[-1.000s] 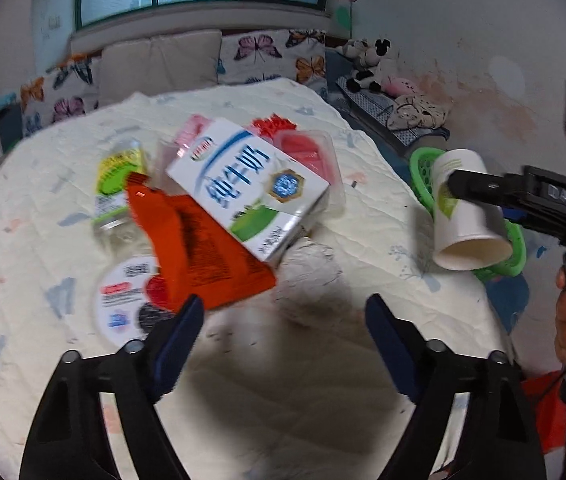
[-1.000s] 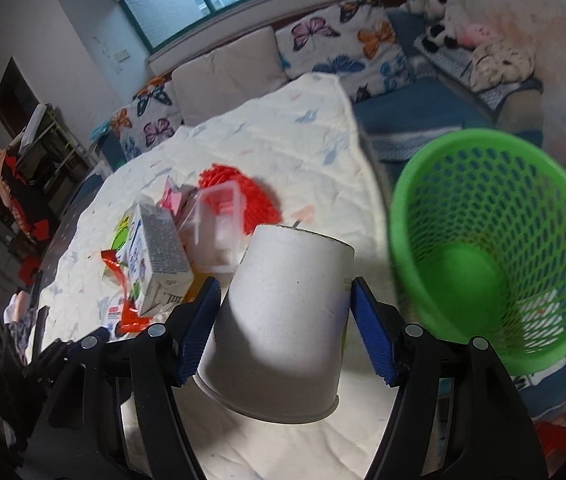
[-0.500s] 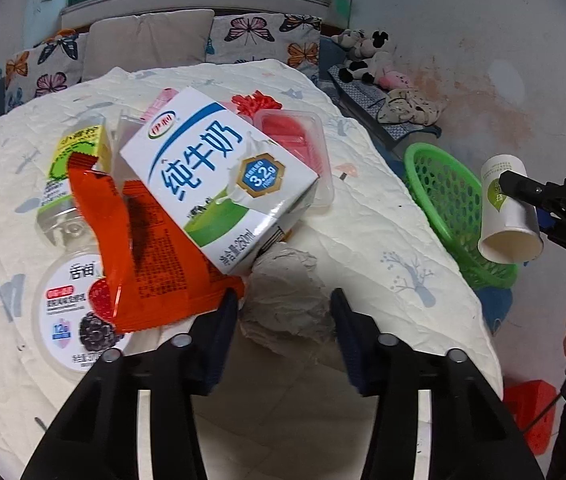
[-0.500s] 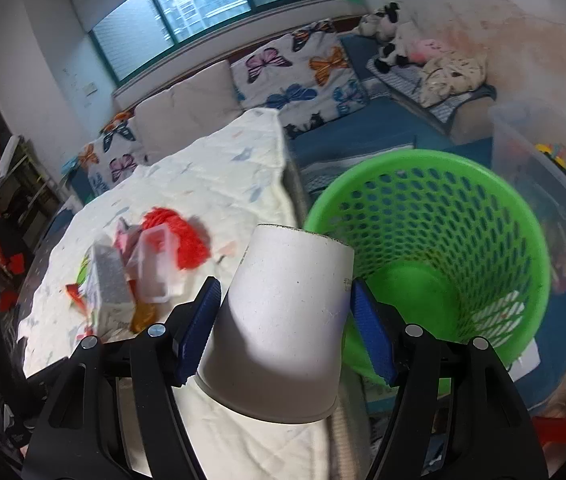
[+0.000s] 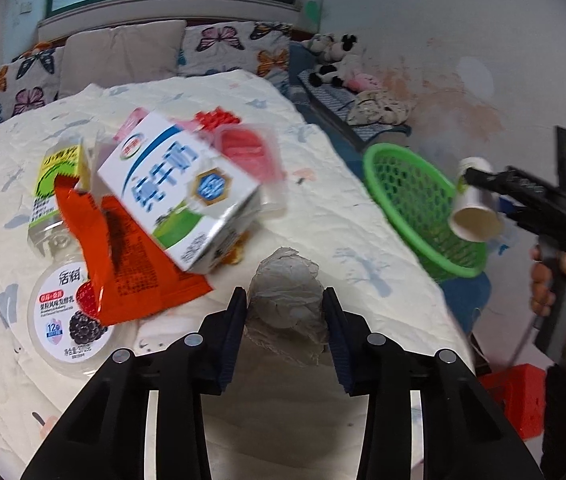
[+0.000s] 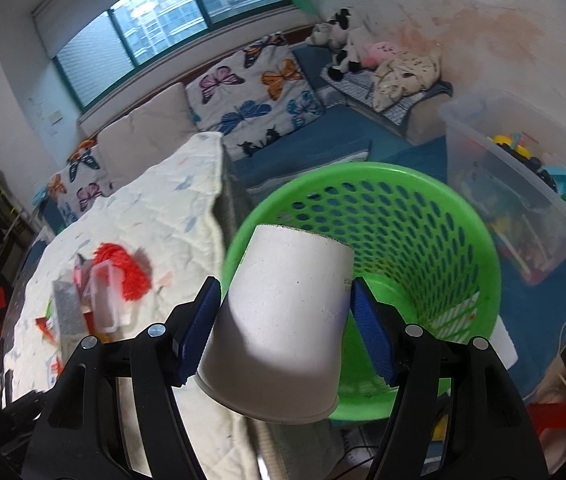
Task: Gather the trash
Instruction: 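Drop the paper cup into the green basket with the right gripper while the left gripper grasps the crumpled tissue, then release the crumpled tissue into the green basket with the left gripper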
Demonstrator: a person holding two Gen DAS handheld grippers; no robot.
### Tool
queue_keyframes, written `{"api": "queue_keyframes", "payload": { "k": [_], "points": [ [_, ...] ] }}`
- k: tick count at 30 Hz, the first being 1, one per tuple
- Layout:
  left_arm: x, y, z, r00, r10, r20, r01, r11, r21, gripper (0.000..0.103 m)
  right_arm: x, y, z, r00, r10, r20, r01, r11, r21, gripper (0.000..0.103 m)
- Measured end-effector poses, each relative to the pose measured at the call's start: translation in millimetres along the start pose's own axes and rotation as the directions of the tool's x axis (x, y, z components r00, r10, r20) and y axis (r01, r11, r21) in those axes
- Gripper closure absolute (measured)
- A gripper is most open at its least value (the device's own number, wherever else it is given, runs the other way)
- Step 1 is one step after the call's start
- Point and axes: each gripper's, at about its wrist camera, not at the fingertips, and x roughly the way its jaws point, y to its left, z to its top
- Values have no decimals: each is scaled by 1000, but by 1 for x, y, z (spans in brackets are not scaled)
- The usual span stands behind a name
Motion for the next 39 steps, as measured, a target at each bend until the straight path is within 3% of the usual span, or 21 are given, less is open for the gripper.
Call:
{"api": "queue_keyframes", "payload": {
  "k": [10, 19, 29, 39],
  "points": [
    [-6, -38, 42, 997, -72, 30, 71, 996, 55, 65, 19, -28, -2, 999, -37, -17, 37, 999, 20, 35],
    [17, -89, 83, 994, -103, 29, 97, 983, 157, 65, 1, -42, -8, 999, -38, 17, 38, 999, 8, 31],
    [77, -134, 101, 991, -115, -67, 126, 973, 195, 65, -28, -61, -20, 998, -23, 57, 21, 999, 28, 30],
    [117, -170, 97, 985, -112, -130, 140, 963, 232, 62, -43, -76, -40, 998, -22, 59, 18, 998, 63, 29]
  ]
}}
